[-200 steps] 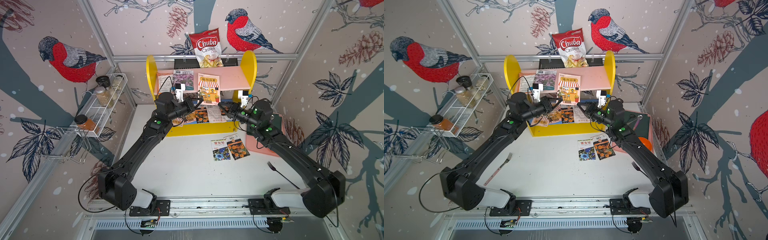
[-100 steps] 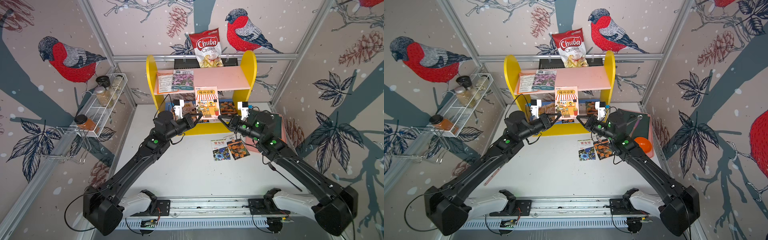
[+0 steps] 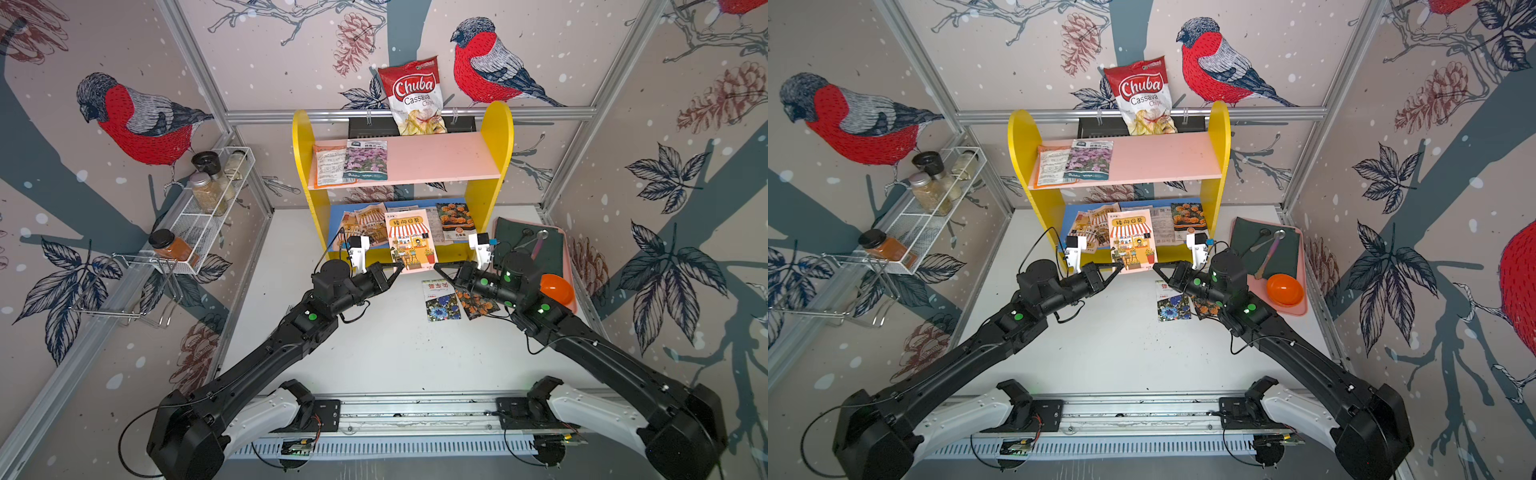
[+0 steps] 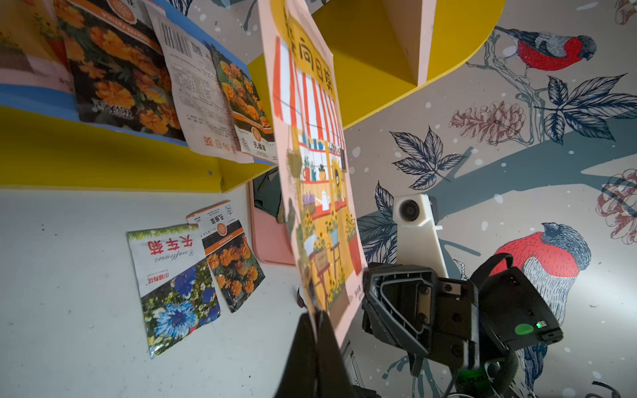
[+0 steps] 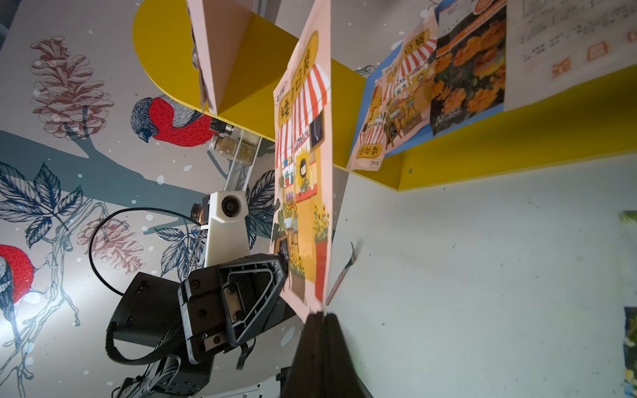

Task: Take the seed bag off the shelf
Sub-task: Pick up the seed packet from the shelf.

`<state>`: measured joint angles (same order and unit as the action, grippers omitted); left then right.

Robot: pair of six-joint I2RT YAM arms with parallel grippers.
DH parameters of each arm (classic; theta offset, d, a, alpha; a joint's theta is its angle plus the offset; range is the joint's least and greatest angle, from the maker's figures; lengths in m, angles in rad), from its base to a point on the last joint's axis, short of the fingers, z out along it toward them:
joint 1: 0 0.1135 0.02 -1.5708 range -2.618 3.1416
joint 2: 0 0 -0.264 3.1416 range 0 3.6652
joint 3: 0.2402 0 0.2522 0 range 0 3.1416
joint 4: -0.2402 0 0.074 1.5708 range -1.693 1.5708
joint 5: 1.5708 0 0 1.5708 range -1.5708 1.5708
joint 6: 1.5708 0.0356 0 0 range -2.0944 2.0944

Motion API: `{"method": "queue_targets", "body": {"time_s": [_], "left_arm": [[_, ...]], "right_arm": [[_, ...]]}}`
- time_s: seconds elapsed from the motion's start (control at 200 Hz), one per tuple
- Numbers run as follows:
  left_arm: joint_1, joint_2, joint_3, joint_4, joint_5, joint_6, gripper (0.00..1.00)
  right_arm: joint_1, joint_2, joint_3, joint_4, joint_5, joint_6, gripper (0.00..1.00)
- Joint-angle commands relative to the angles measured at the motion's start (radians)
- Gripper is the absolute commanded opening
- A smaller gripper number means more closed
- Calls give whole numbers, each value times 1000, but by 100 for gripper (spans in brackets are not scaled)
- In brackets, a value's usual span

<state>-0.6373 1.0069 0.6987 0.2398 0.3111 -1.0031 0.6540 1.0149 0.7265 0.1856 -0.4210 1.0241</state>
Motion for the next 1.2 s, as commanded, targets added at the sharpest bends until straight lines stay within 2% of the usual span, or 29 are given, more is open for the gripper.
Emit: {"method": "queue_targets", "body": {"time_s": [0.0, 0.285, 0.5, 0.575, 1.001, 1.126, 1.196], "left_arm": [[-13, -23, -52, 44, -55, -18, 0], [-40, -56, -191, 121, -92, -62, 0], [-40, -43, -188, 148, -86, -66, 0], [-41, -45, -182, 146, -87, -63, 0], [-41, -53, -188, 200, -63, -69, 0], [-41, -59, -197, 202, -63, -68, 0], [-40, -61, -213, 223, -58, -75, 0]], "right_arm": [[12, -28, -49, 52, 85, 10, 0], [38, -76, -155, 44, 120, 11, 0], [45, -79, -166, 46, 129, 12, 0], [45, -79, -162, 46, 131, 11, 4], [46, -78, -125, 24, 125, -10, 43], [45, -86, -90, -33, 130, -50, 63], [44, -85, -50, -92, 132, -98, 79]]}}
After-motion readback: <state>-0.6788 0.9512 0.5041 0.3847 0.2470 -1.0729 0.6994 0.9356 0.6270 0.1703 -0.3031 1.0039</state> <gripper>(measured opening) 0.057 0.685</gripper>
